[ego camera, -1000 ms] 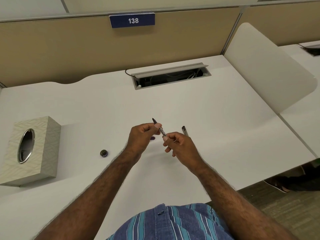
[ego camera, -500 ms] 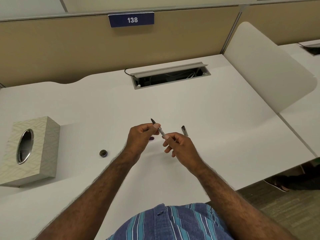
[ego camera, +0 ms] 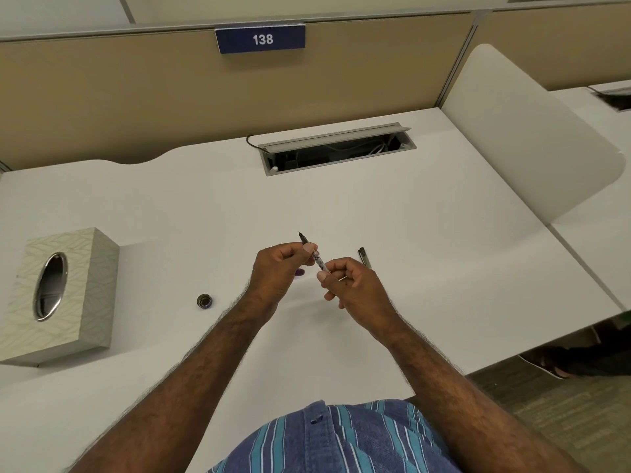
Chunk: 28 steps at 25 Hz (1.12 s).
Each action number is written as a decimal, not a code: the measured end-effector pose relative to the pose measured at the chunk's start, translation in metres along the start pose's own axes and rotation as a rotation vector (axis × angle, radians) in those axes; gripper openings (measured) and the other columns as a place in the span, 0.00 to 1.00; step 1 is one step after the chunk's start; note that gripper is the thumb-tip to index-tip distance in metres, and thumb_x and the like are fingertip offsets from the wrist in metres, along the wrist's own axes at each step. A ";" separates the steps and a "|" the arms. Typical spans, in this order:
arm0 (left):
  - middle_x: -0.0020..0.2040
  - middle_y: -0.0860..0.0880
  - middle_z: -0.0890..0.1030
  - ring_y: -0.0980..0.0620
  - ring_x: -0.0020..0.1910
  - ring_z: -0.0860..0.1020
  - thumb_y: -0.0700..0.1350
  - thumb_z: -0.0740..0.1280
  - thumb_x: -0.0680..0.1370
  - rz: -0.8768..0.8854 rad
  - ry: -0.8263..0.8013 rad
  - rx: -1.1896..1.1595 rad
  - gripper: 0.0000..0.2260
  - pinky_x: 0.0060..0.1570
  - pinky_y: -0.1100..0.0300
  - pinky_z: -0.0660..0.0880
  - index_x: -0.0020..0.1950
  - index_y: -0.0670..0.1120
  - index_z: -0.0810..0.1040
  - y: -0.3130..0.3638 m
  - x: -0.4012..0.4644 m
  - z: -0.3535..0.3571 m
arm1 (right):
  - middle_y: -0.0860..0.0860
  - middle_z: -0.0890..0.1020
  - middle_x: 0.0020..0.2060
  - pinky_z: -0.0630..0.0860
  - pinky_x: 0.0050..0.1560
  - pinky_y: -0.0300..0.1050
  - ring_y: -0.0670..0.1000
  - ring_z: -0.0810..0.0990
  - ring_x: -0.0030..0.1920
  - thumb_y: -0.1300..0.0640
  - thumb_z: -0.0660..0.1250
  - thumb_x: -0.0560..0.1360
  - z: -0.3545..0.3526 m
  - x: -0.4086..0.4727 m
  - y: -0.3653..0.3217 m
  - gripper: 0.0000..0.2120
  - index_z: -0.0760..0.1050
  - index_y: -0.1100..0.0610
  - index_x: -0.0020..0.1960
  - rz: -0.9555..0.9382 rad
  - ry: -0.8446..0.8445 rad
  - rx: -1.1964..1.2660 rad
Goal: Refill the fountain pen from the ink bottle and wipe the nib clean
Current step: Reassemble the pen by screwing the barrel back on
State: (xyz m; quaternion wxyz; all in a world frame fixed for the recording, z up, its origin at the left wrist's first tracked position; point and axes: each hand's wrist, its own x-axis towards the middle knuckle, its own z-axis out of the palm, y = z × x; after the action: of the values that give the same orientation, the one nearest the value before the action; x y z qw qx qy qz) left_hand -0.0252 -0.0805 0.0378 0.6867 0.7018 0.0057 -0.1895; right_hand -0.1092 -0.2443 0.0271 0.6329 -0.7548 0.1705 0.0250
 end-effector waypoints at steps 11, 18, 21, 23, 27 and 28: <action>0.48 0.51 0.90 0.55 0.49 0.87 0.53 0.73 0.78 0.027 -0.025 0.022 0.09 0.50 0.57 0.78 0.47 0.50 0.90 0.001 -0.004 -0.003 | 0.49 0.88 0.40 0.76 0.39 0.46 0.48 0.85 0.41 0.45 0.65 0.83 0.005 -0.001 0.001 0.13 0.86 0.50 0.51 0.012 -0.041 0.033; 0.48 0.50 0.90 0.47 0.56 0.85 0.64 0.72 0.71 0.056 -0.045 0.057 0.17 0.59 0.51 0.80 0.47 0.53 0.90 0.001 -0.004 -0.006 | 0.49 0.83 0.35 0.74 0.38 0.45 0.50 0.82 0.38 0.53 0.58 0.89 0.009 -0.001 -0.002 0.18 0.83 0.57 0.50 0.056 -0.095 0.117; 0.48 0.50 0.90 0.45 0.57 0.84 0.64 0.72 0.71 0.062 -0.050 0.061 0.17 0.62 0.49 0.79 0.48 0.53 0.90 0.001 -0.005 -0.007 | 0.49 0.81 0.35 0.74 0.38 0.45 0.49 0.82 0.37 0.52 0.57 0.90 0.011 -0.002 -0.003 0.18 0.82 0.57 0.49 0.076 -0.120 0.155; 0.47 0.50 0.89 0.45 0.57 0.84 0.64 0.72 0.70 0.062 -0.039 0.054 0.17 0.61 0.50 0.79 0.47 0.53 0.90 0.003 -0.006 -0.008 | 0.49 0.83 0.37 0.75 0.39 0.45 0.50 0.82 0.39 0.52 0.58 0.89 0.011 -0.001 -0.004 0.18 0.83 0.56 0.51 0.080 -0.134 0.161; 0.48 0.48 0.90 0.42 0.56 0.84 0.60 0.73 0.73 0.062 -0.014 0.043 0.14 0.61 0.46 0.80 0.47 0.51 0.90 0.002 -0.006 -0.012 | 0.48 0.89 0.44 0.77 0.42 0.44 0.46 0.84 0.43 0.48 0.65 0.86 0.012 0.000 -0.005 0.11 0.85 0.50 0.55 0.053 -0.084 0.077; 0.48 0.47 0.89 0.41 0.57 0.84 0.58 0.74 0.75 0.064 -0.011 0.044 0.12 0.62 0.44 0.79 0.47 0.51 0.90 0.000 -0.005 -0.013 | 0.47 0.89 0.45 0.77 0.42 0.42 0.44 0.85 0.42 0.46 0.67 0.84 0.013 0.000 -0.006 0.10 0.85 0.49 0.54 0.041 -0.067 0.059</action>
State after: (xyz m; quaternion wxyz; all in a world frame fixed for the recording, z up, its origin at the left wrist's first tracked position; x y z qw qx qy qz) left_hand -0.0268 -0.0663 0.0395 0.6766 0.7157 -0.0247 -0.1715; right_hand -0.1052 -0.2312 0.0300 0.6597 -0.7308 0.1652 0.0581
